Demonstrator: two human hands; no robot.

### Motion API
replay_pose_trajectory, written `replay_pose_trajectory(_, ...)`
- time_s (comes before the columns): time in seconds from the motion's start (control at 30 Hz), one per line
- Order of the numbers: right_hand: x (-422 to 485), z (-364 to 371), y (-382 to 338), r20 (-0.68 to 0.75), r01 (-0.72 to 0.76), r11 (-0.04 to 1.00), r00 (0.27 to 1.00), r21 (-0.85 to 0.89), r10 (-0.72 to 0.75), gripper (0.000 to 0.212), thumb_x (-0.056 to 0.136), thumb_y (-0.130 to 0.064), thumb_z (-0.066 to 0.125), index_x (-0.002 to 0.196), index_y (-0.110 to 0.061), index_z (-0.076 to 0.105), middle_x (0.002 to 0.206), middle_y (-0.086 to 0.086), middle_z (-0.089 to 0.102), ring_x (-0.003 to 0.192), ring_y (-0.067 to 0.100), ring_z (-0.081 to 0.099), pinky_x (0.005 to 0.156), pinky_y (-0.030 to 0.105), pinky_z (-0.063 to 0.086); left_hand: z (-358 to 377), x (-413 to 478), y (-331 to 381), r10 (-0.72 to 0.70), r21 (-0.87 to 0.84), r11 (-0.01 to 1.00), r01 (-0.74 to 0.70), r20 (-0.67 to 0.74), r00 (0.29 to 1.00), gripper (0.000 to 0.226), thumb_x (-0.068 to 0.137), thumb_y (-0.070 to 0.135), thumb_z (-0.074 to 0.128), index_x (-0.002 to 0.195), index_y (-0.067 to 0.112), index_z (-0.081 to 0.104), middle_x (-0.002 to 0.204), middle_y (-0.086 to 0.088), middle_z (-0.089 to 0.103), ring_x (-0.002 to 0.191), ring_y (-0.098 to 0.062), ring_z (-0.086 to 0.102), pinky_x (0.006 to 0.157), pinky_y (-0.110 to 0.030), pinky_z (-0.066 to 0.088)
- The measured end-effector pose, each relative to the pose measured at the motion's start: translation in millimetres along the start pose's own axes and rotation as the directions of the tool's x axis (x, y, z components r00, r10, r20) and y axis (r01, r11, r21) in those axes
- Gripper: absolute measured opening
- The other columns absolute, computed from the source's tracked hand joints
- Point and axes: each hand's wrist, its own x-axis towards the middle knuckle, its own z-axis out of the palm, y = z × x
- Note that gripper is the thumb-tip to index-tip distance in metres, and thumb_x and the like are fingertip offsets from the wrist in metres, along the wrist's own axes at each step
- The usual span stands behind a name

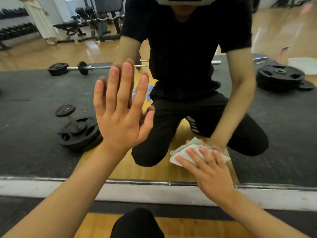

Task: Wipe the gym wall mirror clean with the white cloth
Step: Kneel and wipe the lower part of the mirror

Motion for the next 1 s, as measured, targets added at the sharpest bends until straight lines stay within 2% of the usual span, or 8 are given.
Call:
replay_pose_trajectory(0.13,101.5,-47.5,22.3,-0.228,-0.190,0.959,0.944,0.209,0.236,0.064,0.110,-0.027,0.048,0.167,-0.035,0.018,0.172,0.008,0.009,0.158,0.031,0.004,0.129,0.051,-0.002,0.9,-0.7,-0.1,-0.018,0.015,1.000,0.018,-0.005,1.000,0.078,0.098,0.041,0.044,0.169,0.021,0.016,0.164,-0.019,0.018,0.164,-0.028,0.006,0.132,-0.049,0.009)
replay_pose_trajectory(0.23,125.8,-45.9,24.0,-0.324,-0.270,0.943,0.890,0.195,0.322,0.063,0.113,-0.036,0.046,0.167,-0.035,0.015,0.170,0.011,0.011,0.160,0.032,-0.003,0.129,0.053,-0.001,-0.2,0.8,1.4,-0.018,0.037,0.999,0.018,0.007,1.000,0.075,0.094,0.040,0.047,0.163,0.020,0.026,0.160,-0.023,0.023,0.154,-0.038,0.016,0.131,-0.048,0.010)
replay_pose_trajectory(0.3,85.9,-17.9,6.0,-0.314,-0.279,0.951,0.898,0.133,0.308,0.067,0.109,-0.037,0.053,0.167,-0.034,0.020,0.172,0.010,0.009,0.162,0.031,-0.007,0.130,0.053,0.001,-1.7,1.6,3.2,-0.023,0.040,0.999,0.023,0.012,1.000,0.071,0.096,0.041,0.045,0.161,0.019,0.027,0.158,-0.024,0.026,0.152,-0.038,0.017,0.131,-0.048,0.010)
replay_pose_trajectory(0.47,-25.0,30.9,-13.3,-0.039,-0.060,0.997,0.998,-0.051,0.058,0.101,0.084,-0.023,0.077,0.167,-0.032,0.021,0.167,0.002,0.022,0.163,0.027,-0.002,0.130,0.046,0.001,0.0,3.4,4.1,-0.032,0.061,0.998,0.031,0.018,0.999,0.070,0.096,0.042,0.042,0.160,0.017,0.027,0.157,-0.024,0.028,0.150,-0.042,0.022,0.131,-0.048,0.011)
replay_pose_trajectory(0.63,89.0,-21.5,4.7,-0.322,-0.202,0.956,0.909,0.211,0.263,0.069,0.105,-0.034,0.060,0.165,-0.035,0.025,0.170,0.008,0.017,0.162,0.028,-0.001,0.129,0.049,0.002,-0.6,3.9,4.2,-0.027,0.060,0.998,0.027,0.009,1.000,0.064,0.104,0.047,0.029,0.159,0.013,0.030,0.156,-0.026,0.028,0.146,-0.048,0.027,0.131,-0.048,0.010)
replay_pose_trajectory(0.73,107.4,-21.1,5.2,-0.370,-0.256,0.951,0.878,0.174,0.304,0.067,0.108,-0.038,0.055,0.166,-0.033,0.021,0.174,0.008,0.008,0.162,0.029,-0.006,0.129,0.053,0.002,-0.9,3.7,5.3,-0.035,0.068,0.997,0.033,0.025,0.999,0.063,0.106,0.047,0.027,0.157,0.010,0.033,0.155,-0.027,0.028,0.144,-0.050,0.029,0.131,-0.047,0.009)
replay_pose_trajectory(0.87,4.4,34.7,-23.8,-0.159,-0.103,0.995,0.982,0.021,0.105,0.076,0.101,-0.028,0.062,0.166,-0.033,0.024,0.177,0.004,0.003,0.163,0.028,-0.005,0.131,0.050,-0.001,-0.8,2.9,4.8,-0.036,0.095,0.995,0.034,0.021,0.999,0.063,0.107,0.045,0.028,0.156,0.007,0.037,0.152,-0.037,0.041,0.142,-0.051,0.033,0.129,-0.050,0.012)
replay_pose_trajectory(1.0,-65.1,58.8,-34.1,0.030,0.042,0.999,0.999,-0.003,-0.042,0.081,0.097,-0.017,0.052,0.168,-0.029,0.015,0.172,0.000,0.015,0.162,0.025,0.003,0.131,0.045,-0.004,-2.1,2.5,7.5,-0.056,0.079,0.995,0.055,0.020,0.998,0.062,0.108,0.045,0.027,0.154,0.006,0.037,0.147,-0.042,0.046,0.142,-0.051,0.030,0.129,-0.049,0.011)
